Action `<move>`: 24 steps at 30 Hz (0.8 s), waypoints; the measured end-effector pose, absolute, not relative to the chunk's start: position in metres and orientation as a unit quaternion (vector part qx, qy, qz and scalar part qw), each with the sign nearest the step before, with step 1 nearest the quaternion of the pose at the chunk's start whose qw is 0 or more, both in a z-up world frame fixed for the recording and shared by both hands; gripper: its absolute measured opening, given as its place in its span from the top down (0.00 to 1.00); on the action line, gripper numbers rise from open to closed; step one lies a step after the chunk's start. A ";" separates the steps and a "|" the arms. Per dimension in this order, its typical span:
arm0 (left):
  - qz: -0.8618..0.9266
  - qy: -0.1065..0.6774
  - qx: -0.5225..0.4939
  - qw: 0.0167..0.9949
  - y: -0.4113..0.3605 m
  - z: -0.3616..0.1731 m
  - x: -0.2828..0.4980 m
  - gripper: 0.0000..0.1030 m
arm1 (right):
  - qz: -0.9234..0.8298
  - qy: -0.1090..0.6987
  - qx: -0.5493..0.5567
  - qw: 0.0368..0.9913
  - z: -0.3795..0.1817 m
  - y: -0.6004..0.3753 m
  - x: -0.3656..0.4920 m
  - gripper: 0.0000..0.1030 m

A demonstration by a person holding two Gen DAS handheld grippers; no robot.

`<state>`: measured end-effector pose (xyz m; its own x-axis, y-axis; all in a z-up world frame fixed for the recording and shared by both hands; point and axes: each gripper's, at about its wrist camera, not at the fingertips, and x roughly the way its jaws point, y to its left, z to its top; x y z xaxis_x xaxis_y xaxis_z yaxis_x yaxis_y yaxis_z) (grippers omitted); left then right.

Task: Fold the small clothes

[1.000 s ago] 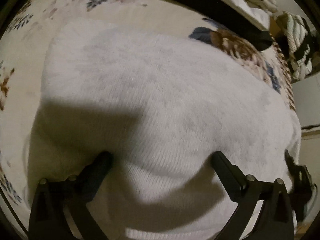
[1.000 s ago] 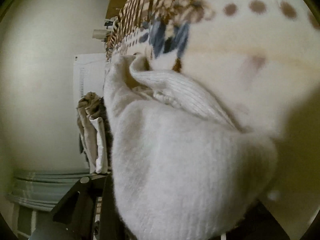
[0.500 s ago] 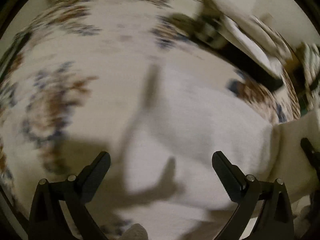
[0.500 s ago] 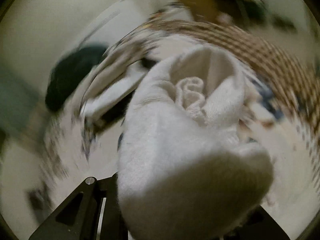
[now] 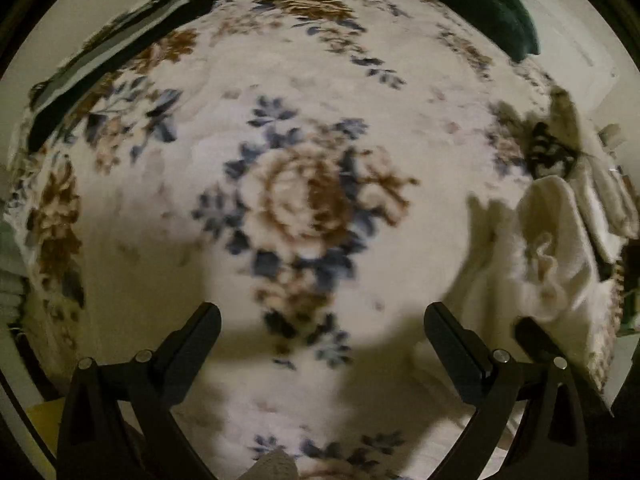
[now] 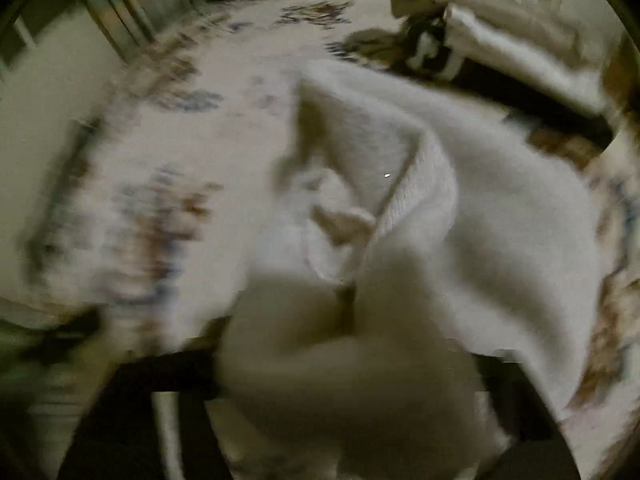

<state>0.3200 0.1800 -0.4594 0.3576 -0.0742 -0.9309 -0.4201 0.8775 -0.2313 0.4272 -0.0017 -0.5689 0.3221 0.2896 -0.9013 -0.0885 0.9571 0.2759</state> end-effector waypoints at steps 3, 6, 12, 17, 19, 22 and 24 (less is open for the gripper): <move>0.060 0.550 -0.249 0.795 0.157 -0.446 0.328 0.00 | 0.152 0.564 0.204 0.785 -0.538 -0.050 0.417 0.16; 0.006 0.542 -0.251 0.802 0.120 -0.434 0.339 0.00 | 0.105 0.568 0.198 0.792 -0.516 -0.092 0.405 0.16; -0.010 0.568 -0.156 0.808 0.033 -0.451 0.377 0.00 | 0.022 0.584 0.177 0.792 -0.513 -0.181 0.396 0.16; 0.085 0.600 -0.186 0.774 0.093 -0.504 0.386 0.00 | -0.008 0.610 0.181 0.772 -0.553 -0.233 0.406 0.15; 0.127 0.603 -0.214 0.758 0.125 -0.508 0.376 0.00 | 0.003 0.613 0.191 0.766 -0.560 -0.245 0.412 0.16; 0.152 0.588 -0.243 0.756 0.143 -0.486 0.361 0.00 | 0.019 0.619 0.197 0.760 -0.569 -0.255 0.428 0.16; 0.144 0.573 -0.248 0.768 0.137 -0.466 0.360 0.00 | 0.032 0.619 0.214 0.755 -0.571 -0.261 0.441 0.16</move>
